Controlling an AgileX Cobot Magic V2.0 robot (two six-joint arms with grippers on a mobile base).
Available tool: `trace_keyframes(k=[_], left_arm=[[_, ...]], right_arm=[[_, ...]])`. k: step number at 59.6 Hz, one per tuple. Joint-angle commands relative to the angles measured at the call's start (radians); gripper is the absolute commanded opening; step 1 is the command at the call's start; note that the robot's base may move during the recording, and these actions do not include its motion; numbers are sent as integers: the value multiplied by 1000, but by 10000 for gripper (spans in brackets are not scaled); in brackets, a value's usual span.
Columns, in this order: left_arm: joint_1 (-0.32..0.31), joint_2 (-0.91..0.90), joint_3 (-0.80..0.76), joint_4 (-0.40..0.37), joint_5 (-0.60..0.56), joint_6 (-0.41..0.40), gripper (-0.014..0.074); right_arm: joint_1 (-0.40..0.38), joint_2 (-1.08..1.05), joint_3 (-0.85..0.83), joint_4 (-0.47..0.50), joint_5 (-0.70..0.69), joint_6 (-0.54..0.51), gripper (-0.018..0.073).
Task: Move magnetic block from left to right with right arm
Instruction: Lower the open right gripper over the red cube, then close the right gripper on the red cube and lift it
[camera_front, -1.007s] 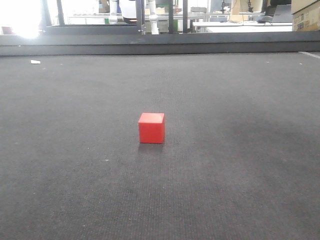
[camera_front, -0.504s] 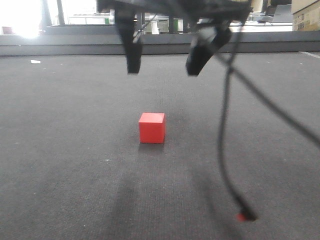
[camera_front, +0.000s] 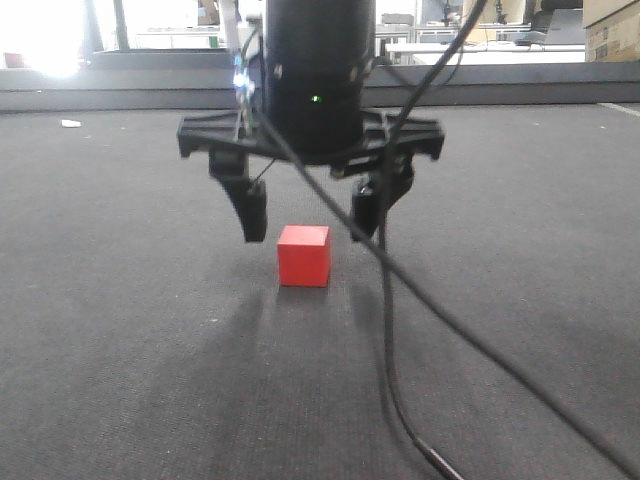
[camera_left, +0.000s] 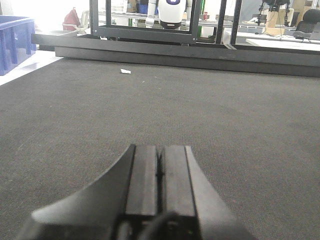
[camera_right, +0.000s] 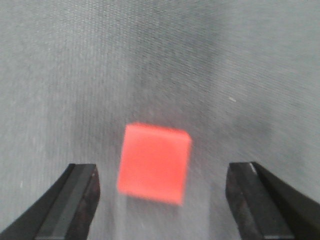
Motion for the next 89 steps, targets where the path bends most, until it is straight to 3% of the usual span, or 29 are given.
trace_keyframes(k=[1, 20, 35, 39, 48, 66, 89], left_arm=[[1, -14, 9, 0, -89, -7, -116], [1, -14, 9, 0, -89, -7, -116], [1, -14, 9, 0, -89, -7, -116], [1, -14, 9, 0, -89, -7, -116], [1, -14, 9, 0, -89, -7, -116], [1, -14, 9, 0, -89, -7, -116], [1, -14, 9, 0, -89, -7, -116]], right_arm=[[-5, -31, -34, -35, -67, 7, 614], [-39, 8, -36, -35, -86, 7, 585], [-39, 8, -36, -35, -87, 7, 237], [-39, 5, -38, -33, -81, 6, 190], [-63, -26, -55, -2, -71, -60, 186], [-170, -170, -10, 83, -89, -386, 184], [-376, -485, 359, 100, -186, -561, 184]])
